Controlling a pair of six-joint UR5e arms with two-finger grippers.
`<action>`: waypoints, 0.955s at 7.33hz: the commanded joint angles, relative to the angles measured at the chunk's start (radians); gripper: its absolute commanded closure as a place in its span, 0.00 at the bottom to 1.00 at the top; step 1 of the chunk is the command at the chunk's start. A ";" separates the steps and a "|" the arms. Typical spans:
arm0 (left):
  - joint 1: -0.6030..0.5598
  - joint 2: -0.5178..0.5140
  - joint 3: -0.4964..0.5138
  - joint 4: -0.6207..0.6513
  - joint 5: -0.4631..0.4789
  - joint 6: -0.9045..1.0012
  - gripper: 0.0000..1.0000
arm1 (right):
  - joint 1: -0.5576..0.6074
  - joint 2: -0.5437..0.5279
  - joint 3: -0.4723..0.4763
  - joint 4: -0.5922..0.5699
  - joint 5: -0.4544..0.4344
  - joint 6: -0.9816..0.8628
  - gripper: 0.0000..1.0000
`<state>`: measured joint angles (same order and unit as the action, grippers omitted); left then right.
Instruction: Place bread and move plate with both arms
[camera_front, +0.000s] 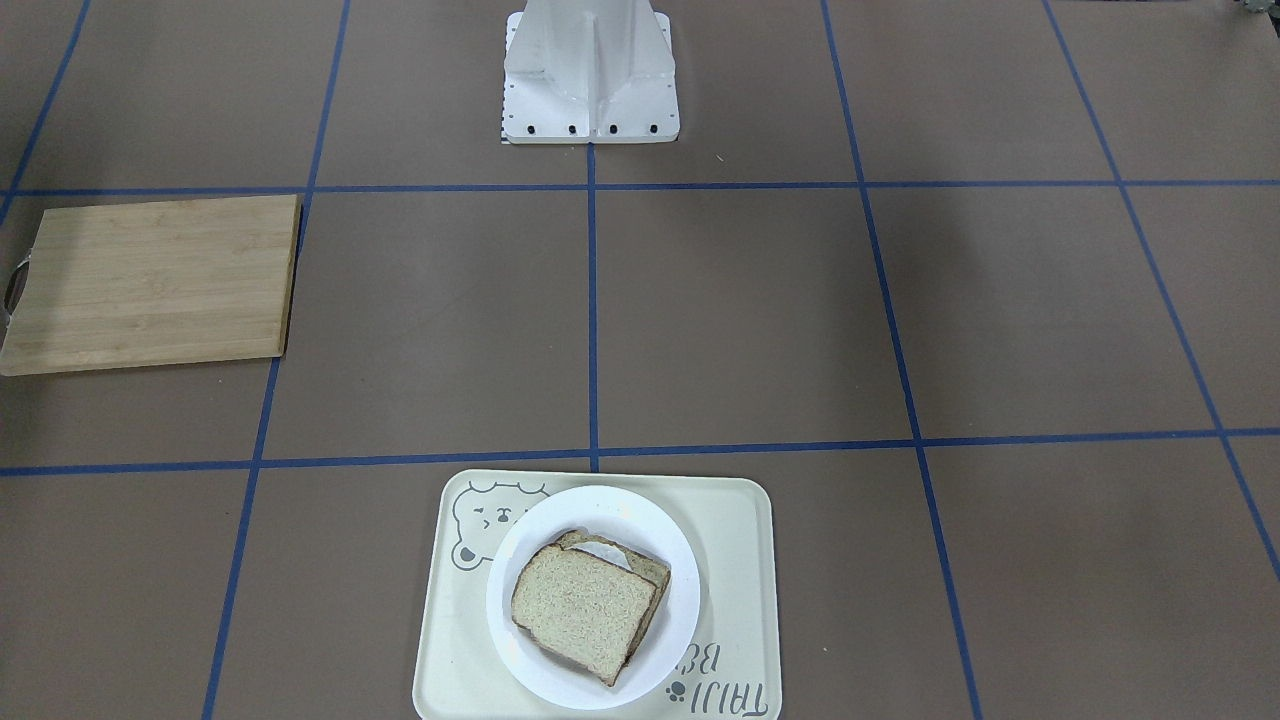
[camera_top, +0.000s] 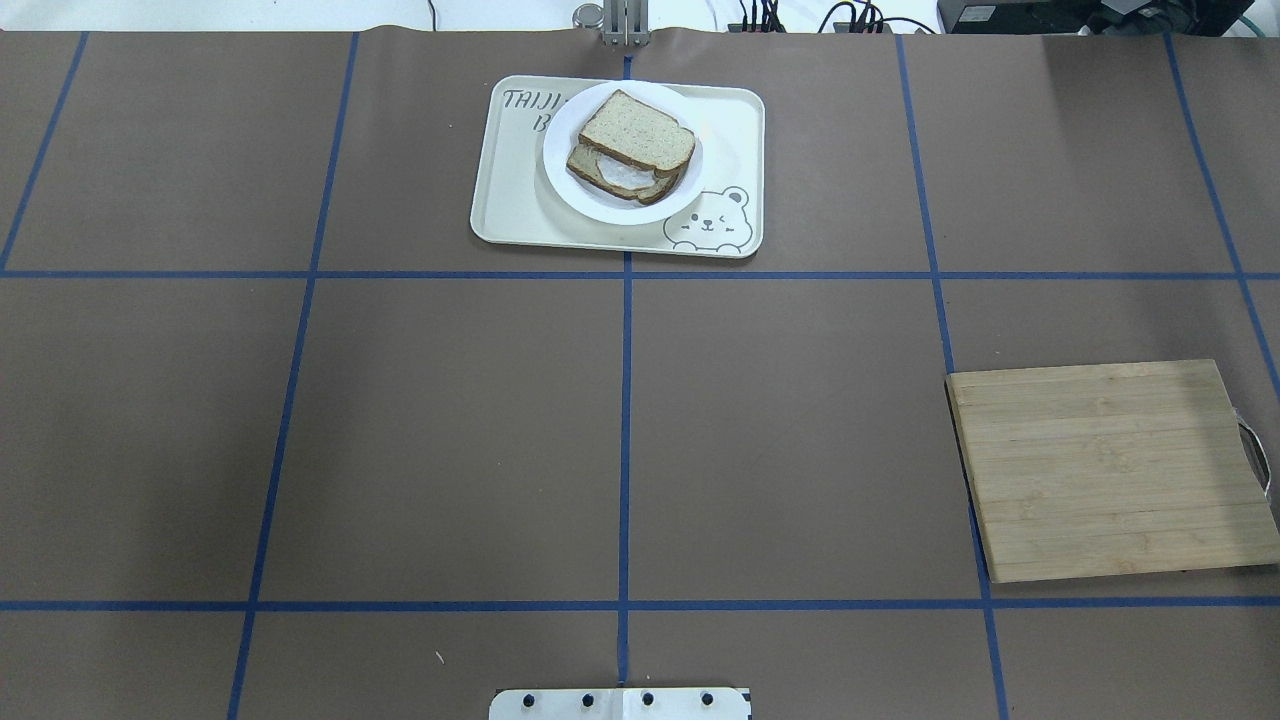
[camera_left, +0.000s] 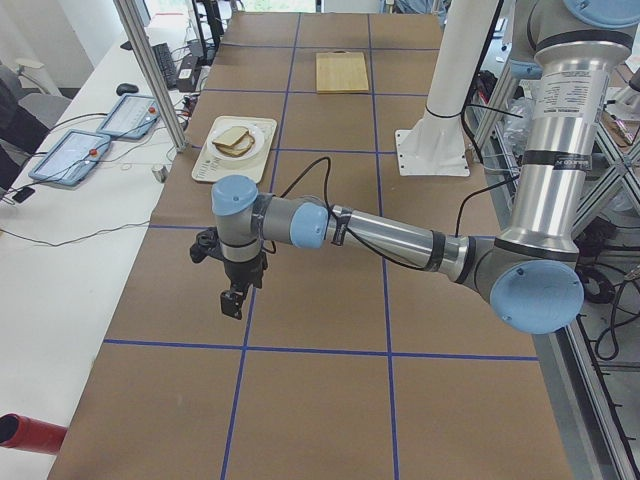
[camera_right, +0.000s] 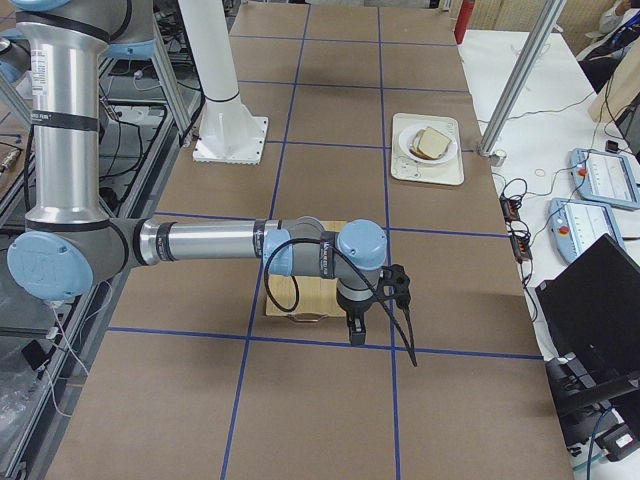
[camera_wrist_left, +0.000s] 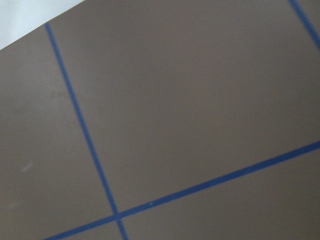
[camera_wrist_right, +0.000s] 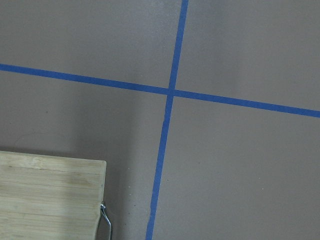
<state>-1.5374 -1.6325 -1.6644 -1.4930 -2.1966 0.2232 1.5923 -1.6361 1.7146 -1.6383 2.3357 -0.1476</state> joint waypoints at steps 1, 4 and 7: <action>-0.052 0.045 0.002 -0.013 -0.008 -0.005 0.02 | 0.000 -0.002 0.000 0.000 0.001 -0.003 0.00; -0.049 0.065 -0.011 -0.019 -0.037 -0.015 0.02 | 0.000 -0.002 0.002 0.000 0.001 -0.001 0.00; -0.049 0.089 -0.029 -0.024 -0.038 -0.012 0.02 | 0.000 -0.002 0.002 0.000 0.001 -0.001 0.00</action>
<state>-1.5862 -1.5583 -1.6841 -1.5151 -2.2349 0.2089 1.5923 -1.6383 1.7165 -1.6383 2.3362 -0.1488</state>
